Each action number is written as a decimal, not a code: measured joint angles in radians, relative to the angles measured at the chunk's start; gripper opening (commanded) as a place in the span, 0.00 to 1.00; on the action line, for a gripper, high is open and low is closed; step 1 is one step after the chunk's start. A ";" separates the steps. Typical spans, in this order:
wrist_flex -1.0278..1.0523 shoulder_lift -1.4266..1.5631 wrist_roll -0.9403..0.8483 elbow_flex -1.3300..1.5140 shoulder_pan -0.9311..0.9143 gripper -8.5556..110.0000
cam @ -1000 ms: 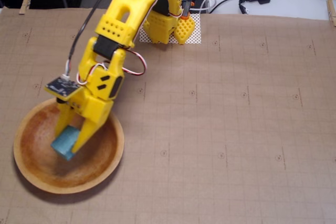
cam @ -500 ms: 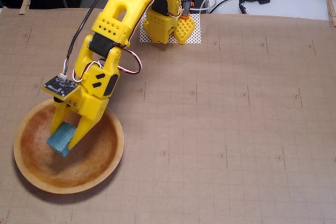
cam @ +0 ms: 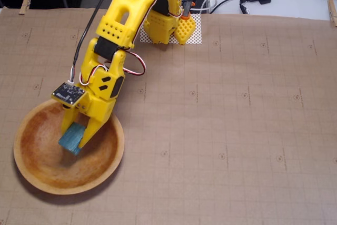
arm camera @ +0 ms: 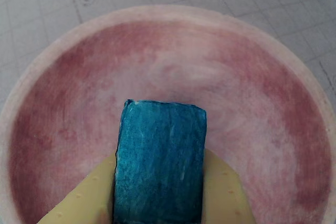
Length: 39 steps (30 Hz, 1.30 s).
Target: Grasp a blue block and put it in the bowl.
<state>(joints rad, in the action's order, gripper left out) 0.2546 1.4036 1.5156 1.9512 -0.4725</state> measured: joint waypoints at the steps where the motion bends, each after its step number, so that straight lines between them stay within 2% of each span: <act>1: 0.000 0.000 0.000 0.000 0.002 0.05; 5: 0.000 0.000 0.000 0.000 0.002 0.08; 10: 0.000 0.000 0.000 0.000 0.002 0.20; 17: 0.000 0.000 0.000 0.000 0.002 0.32; 22: 0.000 0.000 0.000 0.000 0.002 0.34; 39: 0.000 0.000 0.000 0.000 0.002 0.35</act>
<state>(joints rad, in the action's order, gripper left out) 0.2546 1.4036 1.5156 1.9512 -0.4709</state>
